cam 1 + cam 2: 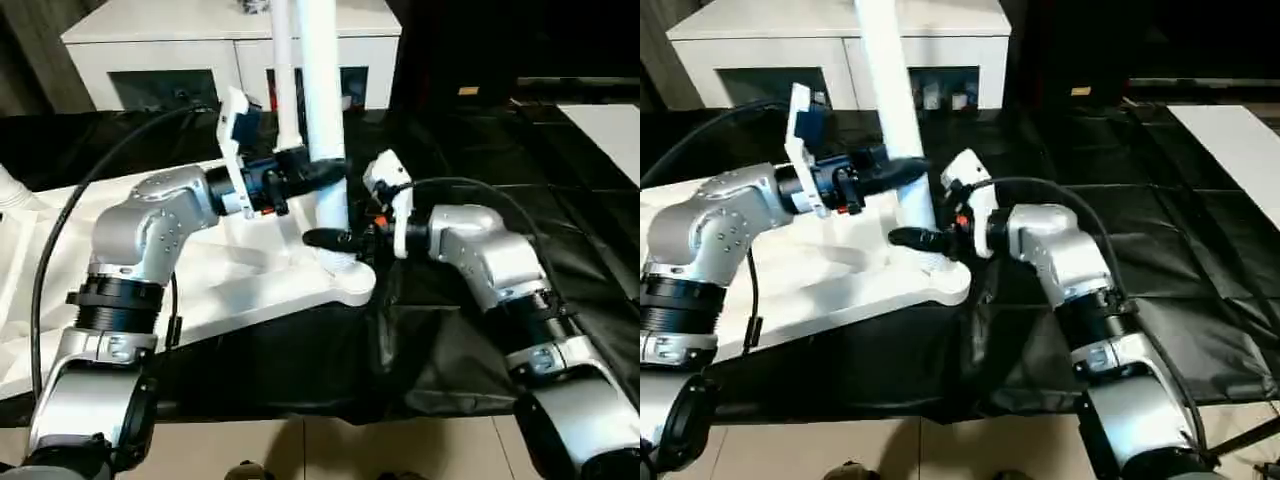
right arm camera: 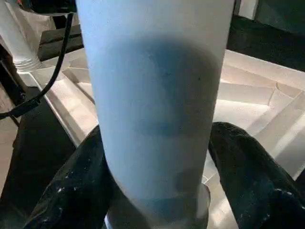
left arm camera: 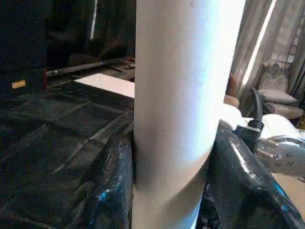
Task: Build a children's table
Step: Rotate leg to tighten
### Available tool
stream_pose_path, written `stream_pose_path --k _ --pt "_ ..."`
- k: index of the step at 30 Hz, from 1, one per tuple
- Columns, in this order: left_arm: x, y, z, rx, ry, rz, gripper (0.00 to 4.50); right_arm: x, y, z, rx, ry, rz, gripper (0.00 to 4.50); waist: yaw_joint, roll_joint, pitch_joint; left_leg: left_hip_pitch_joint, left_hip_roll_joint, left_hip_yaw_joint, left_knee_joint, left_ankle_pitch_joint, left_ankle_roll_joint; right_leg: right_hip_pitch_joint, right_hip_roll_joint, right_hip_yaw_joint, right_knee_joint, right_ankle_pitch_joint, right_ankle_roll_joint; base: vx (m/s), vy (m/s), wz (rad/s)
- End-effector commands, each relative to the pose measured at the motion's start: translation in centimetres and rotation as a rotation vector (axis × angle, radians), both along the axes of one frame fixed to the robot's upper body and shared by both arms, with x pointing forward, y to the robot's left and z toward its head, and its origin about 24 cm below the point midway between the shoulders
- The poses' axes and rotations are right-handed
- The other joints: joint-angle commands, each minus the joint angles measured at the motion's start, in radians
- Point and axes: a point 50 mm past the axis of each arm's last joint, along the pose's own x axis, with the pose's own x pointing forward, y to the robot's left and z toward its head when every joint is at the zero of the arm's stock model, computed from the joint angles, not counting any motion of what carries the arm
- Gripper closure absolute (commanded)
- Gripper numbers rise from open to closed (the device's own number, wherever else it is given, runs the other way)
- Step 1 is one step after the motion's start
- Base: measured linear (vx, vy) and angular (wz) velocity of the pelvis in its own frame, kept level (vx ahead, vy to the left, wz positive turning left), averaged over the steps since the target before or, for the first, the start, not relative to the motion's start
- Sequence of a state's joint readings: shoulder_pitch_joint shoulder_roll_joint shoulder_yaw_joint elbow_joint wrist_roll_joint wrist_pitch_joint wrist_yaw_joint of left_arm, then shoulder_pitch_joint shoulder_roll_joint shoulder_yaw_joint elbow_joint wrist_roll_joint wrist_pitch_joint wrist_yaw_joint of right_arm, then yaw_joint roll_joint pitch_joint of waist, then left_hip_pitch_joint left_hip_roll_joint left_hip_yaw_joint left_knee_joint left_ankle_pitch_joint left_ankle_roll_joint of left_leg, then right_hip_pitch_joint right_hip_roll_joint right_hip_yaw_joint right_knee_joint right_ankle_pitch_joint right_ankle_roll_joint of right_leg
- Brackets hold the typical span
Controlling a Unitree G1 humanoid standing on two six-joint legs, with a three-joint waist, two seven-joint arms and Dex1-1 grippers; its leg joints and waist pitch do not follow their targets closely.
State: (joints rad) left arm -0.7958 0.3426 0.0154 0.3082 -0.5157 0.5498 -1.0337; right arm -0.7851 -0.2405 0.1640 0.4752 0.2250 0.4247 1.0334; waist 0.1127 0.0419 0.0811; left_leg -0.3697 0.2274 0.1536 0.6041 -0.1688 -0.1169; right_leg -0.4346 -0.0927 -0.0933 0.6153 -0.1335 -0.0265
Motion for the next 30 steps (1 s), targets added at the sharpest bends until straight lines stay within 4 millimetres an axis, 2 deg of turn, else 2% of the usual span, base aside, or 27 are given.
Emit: stream_pose_path --k 1,5,8,9,12,16,18,21,22,23,24,29,30 --pt "0.0 -0.1 0.3 0.022 -0.021 -0.015 2.60 0.3 -0.1 0.9 -0.005 -0.010 0.002 1.40 0.001 0.011 -0.104 0.002 -0.019 0.016 -0.057 -0.212 0.023 0.083 -0.025 0.031 -0.063 -0.234 -0.202 0.000 0.000 0.00" --pt "0.1 -0.2 0.3 0.021 -0.021 -0.017 2.60 0.2 -0.3 0.7 -0.025 0.002 0.017 1.40 0.001 0.012 -0.104 0.002 -0.019 0.017 -0.057 -0.219 0.023 0.083 -0.025 0.030 -0.063 -0.236 -0.203 0.000 0.000 0.00" --pt "0.1 -0.1 0.2 0.025 -0.018 -0.022 2.60 0.3 -0.2 0.5 -0.019 0.017 0.005 1.73 0.000 0.011 -0.103 0.002 -0.021 0.017 -0.056 -0.220 0.023 0.083 -0.024 0.029 -0.065 -0.247 -0.202 0.000 0.000 0.00" --pt "0.1 -0.1 0.1 0.028 -0.016 -0.026 2.60 0.4 -0.2 0.4 -0.019 0.019 0.004 1.73 0.001 0.015 -0.104 0.003 -0.020 0.016 -0.057 -0.223 0.022 0.082 -0.025 0.029 -0.065 -0.250 -0.201 0.000 0.000 0.00" --pt "0.0 -0.2 0.0 0.033 -0.016 -0.034 2.60 0.4 -0.2 0.4 -0.015 0.021 0.002 2.08 0.000 0.012 -0.104 0.003 -0.019 0.016 -0.057 -0.218 0.022 0.083 -0.024 0.030 -0.064 -0.236 -0.203 0.000 0.000 0.00" --pt "0.0 -0.1 0.1 0.033 -0.018 -0.038 2.60 0.4 -0.2 0.6 -0.009 0.025 0.006 2.41 0.000 0.013 -0.105 0.003 -0.018 0.016 -0.056 -0.216 0.023 0.083 -0.025 0.030 -0.062 -0.232 -0.207 0.000 0.000 0.00" --pt "0.0 -0.1 0.1 0.035 -0.019 -0.040 2.61 0.4 -0.2 0.5 -0.009 0.025 0.008 2.44 0.000 0.013 -0.104 0.003 -0.018 0.016 -0.057 -0.219 0.023 0.083 -0.024 0.030 -0.062 -0.229 -0.210 0.000 0.000 0.00" --pt "0.2 0.0 0.0 0.053 -0.032 -0.016 2.61 0.3 0.0 0.5 -0.009 0.025 0.017 2.51 0.000 0.011 -0.104 0.002 -0.018 0.016 -0.057 -0.215 0.023 0.083 -0.025 0.030 -0.061 -0.229 -0.209 0.000 0.000 0.00" --pt "0.3 0.1 -0.1 0.069 -0.036 0.015 2.61 0.3 0.0 0.5 -0.009 0.025 0.019 2.52 0.000 0.005 -0.104 0.002 -0.018 0.017 -0.057 -0.215 0.024 0.083 -0.025 0.031 -0.064 -0.234 -0.206 0.000 0.000 0.00" --pt "0.4 0.1 -0.4 0.077 -0.009 0.020 2.05 0.3 0.0 0.5 -0.005 0.023 0.020 2.52 0.001 0.004 -0.106 0.004 -0.017 0.017 -0.057 -0.210 0.024 0.083 -0.026 0.031 -0.061 -0.231 -0.207 0.000 0.000 0.00" --pt "0.5 0.3 -0.8 0.084 0.016 0.024 2.05 0.3 0.2 0.5 0.002 0.018 0.012 2.52 0.001 0.007 -0.104 0.002 -0.017 0.017 -0.057 -0.208 0.025 0.082 -0.026 0.031 -0.061 -0.232 -0.207 0.000 0.000 0.00" --pt "0.8 0.9 -1.1 0.050 0.035 0.093 1.54 0.5 0.2 0.5 0.038 -0.002 -0.041 2.56 0.000 0.004 -0.104 0.001 -0.020 0.017 -0.057 -0.206 0.020 0.082 -0.027 0.032 -0.064 -0.254 -0.194 0.000 0.000 0.00" --pt "0.8 1.1 -1.1 0.048 0.034 0.102 1.49 0.6 0.2 0.5 0.044 -0.008 -0.055 2.56 0.000 0.006 -0.104 0.003 -0.018 0.017 -0.057 -0.208 0.018 0.080 -0.028 0.032 -0.064 -0.258 -0.194 0.000 0.000 0.00"
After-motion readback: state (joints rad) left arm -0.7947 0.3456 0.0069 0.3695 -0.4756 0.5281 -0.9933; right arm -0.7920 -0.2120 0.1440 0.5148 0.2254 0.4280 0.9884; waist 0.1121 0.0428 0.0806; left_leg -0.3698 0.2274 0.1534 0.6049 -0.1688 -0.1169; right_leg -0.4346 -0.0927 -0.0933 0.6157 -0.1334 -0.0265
